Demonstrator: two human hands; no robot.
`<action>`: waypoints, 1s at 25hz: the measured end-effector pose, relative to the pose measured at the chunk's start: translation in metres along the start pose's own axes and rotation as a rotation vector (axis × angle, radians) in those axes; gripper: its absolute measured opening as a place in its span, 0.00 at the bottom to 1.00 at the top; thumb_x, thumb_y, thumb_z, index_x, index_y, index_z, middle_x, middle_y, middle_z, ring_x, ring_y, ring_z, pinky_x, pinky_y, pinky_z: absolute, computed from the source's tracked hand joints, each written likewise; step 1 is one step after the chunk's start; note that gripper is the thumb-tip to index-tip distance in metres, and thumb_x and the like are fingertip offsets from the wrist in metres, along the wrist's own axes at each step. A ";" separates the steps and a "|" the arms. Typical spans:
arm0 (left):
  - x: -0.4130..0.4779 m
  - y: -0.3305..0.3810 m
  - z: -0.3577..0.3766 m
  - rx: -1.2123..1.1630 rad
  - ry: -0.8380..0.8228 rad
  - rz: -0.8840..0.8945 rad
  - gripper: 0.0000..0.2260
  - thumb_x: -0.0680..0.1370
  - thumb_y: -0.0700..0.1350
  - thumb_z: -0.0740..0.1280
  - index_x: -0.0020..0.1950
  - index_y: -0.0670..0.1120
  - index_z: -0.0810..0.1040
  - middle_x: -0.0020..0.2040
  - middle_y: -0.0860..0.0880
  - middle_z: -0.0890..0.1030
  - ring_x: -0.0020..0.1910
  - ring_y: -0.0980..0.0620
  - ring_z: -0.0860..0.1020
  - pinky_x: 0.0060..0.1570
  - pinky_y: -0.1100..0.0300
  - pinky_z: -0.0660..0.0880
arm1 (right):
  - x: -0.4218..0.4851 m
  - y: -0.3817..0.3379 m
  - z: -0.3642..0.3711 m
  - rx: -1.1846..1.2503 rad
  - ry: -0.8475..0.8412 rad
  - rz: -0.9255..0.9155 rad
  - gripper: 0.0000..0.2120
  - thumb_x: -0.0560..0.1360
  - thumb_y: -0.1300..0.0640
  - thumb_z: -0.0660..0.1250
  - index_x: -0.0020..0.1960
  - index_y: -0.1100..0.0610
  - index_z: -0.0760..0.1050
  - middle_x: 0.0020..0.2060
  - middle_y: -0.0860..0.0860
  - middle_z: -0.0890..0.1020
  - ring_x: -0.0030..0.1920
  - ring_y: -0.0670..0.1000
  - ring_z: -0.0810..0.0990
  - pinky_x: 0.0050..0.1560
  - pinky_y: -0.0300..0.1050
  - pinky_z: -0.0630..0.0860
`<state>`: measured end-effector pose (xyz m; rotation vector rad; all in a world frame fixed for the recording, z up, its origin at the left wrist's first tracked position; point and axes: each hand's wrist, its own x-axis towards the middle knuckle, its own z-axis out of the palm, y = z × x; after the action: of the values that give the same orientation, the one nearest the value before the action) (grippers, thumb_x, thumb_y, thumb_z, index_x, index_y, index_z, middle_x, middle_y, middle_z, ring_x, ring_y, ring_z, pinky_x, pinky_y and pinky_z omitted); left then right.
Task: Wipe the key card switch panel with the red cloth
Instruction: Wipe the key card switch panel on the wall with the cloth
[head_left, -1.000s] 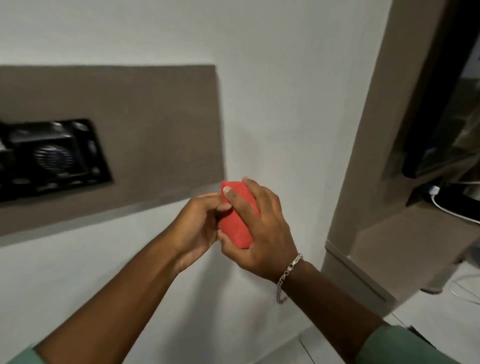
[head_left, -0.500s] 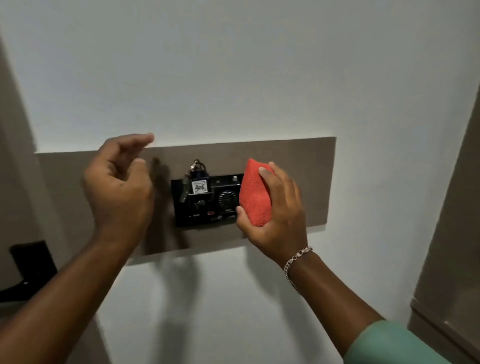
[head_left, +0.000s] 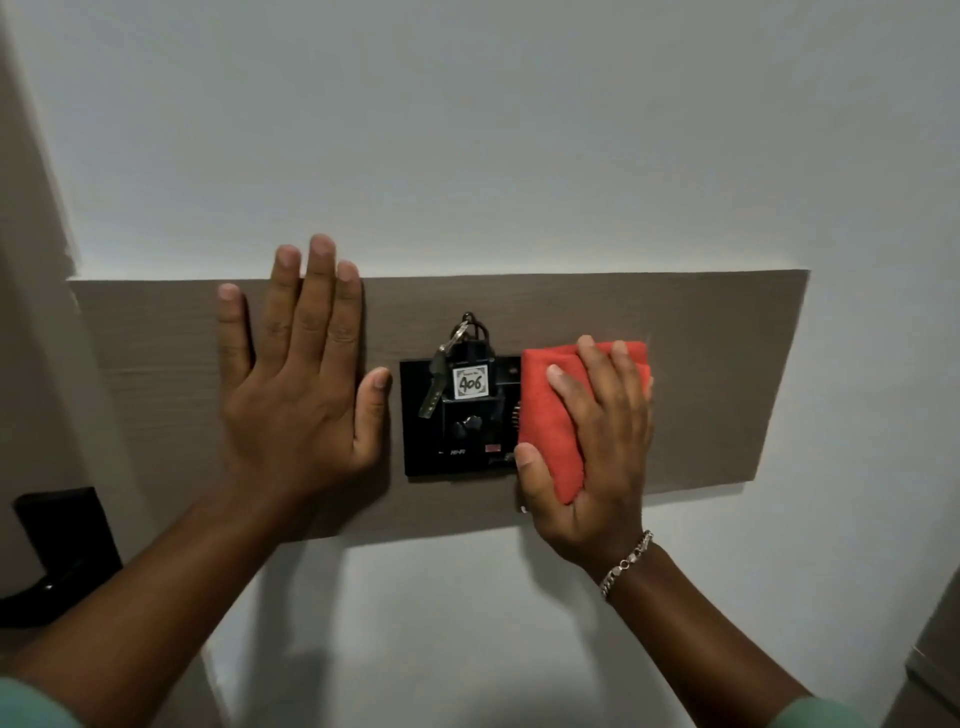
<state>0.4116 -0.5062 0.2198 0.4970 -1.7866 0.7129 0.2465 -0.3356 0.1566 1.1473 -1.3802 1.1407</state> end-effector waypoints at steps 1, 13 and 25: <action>0.001 0.001 -0.001 0.004 -0.003 0.002 0.33 0.79 0.55 0.53 0.80 0.40 0.51 0.81 0.40 0.53 0.80 0.42 0.49 0.77 0.41 0.42 | 0.003 -0.006 0.004 0.033 0.025 0.029 0.27 0.77 0.39 0.60 0.70 0.54 0.70 0.74 0.59 0.71 0.79 0.62 0.61 0.72 0.75 0.59; 0.003 0.005 -0.002 0.014 -0.011 -0.004 0.33 0.80 0.55 0.51 0.80 0.39 0.48 0.80 0.37 0.53 0.80 0.40 0.49 0.77 0.42 0.40 | -0.002 -0.016 0.004 0.114 0.058 0.062 0.23 0.74 0.51 0.62 0.68 0.54 0.72 0.72 0.55 0.72 0.78 0.62 0.63 0.71 0.76 0.61; 0.002 0.005 -0.001 0.001 0.009 -0.007 0.33 0.80 0.55 0.51 0.80 0.40 0.49 0.81 0.38 0.53 0.80 0.42 0.48 0.78 0.44 0.40 | 0.009 -0.010 -0.003 0.045 -0.032 -0.019 0.23 0.76 0.46 0.62 0.68 0.53 0.72 0.71 0.59 0.73 0.77 0.64 0.65 0.70 0.77 0.60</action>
<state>0.4091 -0.5020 0.2209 0.4998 -1.7749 0.7105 0.2563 -0.3348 0.1664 1.2132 -1.3707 1.1497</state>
